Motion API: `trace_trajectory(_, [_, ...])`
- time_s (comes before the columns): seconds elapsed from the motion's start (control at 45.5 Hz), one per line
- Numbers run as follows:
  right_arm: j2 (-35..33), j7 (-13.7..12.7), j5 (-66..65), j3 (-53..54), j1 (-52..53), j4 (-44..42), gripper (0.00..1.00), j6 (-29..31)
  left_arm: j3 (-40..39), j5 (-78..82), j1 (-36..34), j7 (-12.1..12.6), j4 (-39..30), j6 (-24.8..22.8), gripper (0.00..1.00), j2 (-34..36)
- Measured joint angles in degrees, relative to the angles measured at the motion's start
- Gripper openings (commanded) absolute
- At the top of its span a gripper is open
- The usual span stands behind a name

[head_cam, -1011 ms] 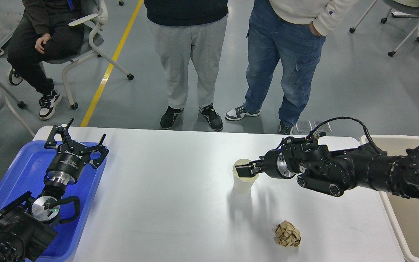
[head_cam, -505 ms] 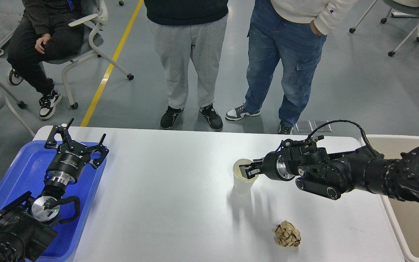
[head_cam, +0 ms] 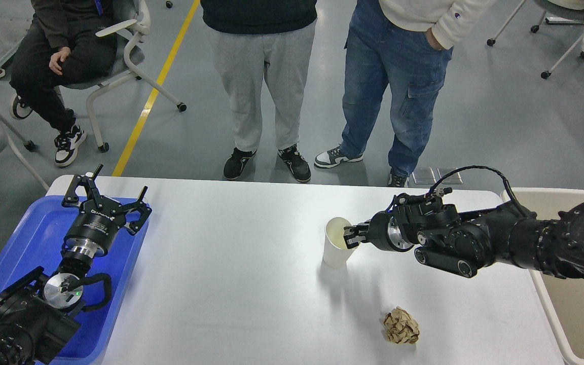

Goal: Tidy desktop
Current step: 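Close the right gripper around the paper cup's rim, then lift the cup with the right gripper and carry it toward the bin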

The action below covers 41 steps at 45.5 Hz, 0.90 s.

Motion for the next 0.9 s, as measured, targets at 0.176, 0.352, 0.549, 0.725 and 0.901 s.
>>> trace_trajectory(0.176, [-0.1,0.0,0.0,-0.1,0.1,0.0,0.00,0.1,0.0,0.0,0.0,0.0,0.0,0.0,1.00,0.0])
trace_trajectory(0.352, [-1.0,0.1,0.5,0.0,1.7,0.8,0.00,0.4,0.0,0.0,0.0,0.0,0.0,0.0,1.00,0.0])
trace_trajectory(0.549, [-4.7,0.3,0.7,0.3,6.3,5.5,0.00,2.0,0.0,0.0,0.0,0.0,0.0,0.0,1.00,0.0])
trace_trajectory(0.725, [-10.0,0.9,0.8,0.5,13.9,12.8,0.00,5.5,0.0,0.0,0.0,0.0,0.0,0.0,1.00,0.0])
trace_trajectory(0.901, [-14.9,1.2,1.6,0.4,22.7,19.7,0.00,9.7,0.0,0.0,0.0,0.0,0.0,0.0,1.00,0.0])
